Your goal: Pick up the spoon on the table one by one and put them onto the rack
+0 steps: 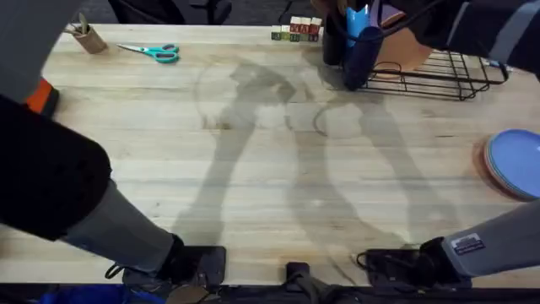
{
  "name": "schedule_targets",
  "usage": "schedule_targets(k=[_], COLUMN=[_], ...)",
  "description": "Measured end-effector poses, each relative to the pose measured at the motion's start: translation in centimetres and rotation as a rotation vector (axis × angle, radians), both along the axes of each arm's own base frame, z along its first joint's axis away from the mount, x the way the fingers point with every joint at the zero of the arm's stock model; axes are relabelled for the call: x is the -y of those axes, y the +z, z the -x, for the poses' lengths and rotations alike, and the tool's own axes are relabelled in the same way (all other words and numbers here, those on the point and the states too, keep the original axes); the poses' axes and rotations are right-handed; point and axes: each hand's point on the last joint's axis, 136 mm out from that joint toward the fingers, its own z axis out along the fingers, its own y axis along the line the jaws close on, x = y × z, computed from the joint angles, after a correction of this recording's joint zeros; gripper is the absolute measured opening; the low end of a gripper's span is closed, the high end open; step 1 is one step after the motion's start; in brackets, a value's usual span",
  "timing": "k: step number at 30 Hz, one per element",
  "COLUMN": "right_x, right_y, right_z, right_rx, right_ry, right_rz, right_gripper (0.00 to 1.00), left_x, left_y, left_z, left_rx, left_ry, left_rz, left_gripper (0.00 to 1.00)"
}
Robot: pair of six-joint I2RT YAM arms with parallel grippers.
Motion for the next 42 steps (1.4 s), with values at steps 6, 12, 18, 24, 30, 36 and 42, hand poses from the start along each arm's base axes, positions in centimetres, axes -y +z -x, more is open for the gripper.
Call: schedule_targets(k=[6, 12, 18, 24, 30, 36, 42], right_x=[0.7, 3.0, 4.5, 4.7, 4.7, 4.7, 4.9], right_y=[0.0, -0.1, -0.2, -2.1, -4.5, -6.2, -8.4], right_z=[-0.4, -1.3, -1.8, -2.8, -3.4, -3.2, -2.5], right_rx=[-0.011, -0.06, -0.108, -0.163, -0.22, -0.279, -0.359], right_ry=[-0.053, -0.208, -0.318, -0.36, -0.378, -0.392, -0.409], right_rz=[-0.017, -0.116, -0.24, -0.339, -0.362, -0.346, -0.307], right_gripper=[0.03, 0.032, 0.034, 0.034, 0.034, 0.034, 0.034], left_x=[0.0, 0.0, 0.0, 0.0, 0.0, 0.0, 0.0], left_y=[0.0, 0.0, 0.0, 0.0, 0.0, 0.0, 0.0], left_z=[0.0, 0.0, 0.0, 0.0, 0.0, 0.0, 0.0], left_rx=[0.0, 0.0, 0.0, 0.0, 0.0, 0.0, 0.0], left_ry=[0.0, 0.0, 0.0, 0.0, 0.0, 0.0, 0.0], left_rz=[0.0, 0.0, 0.0, 0.0, 0.0, 0.0, 0.0], left_gripper=[0.995, 0.995, 0.995, 0.995, 0.995, 0.995, 0.995])
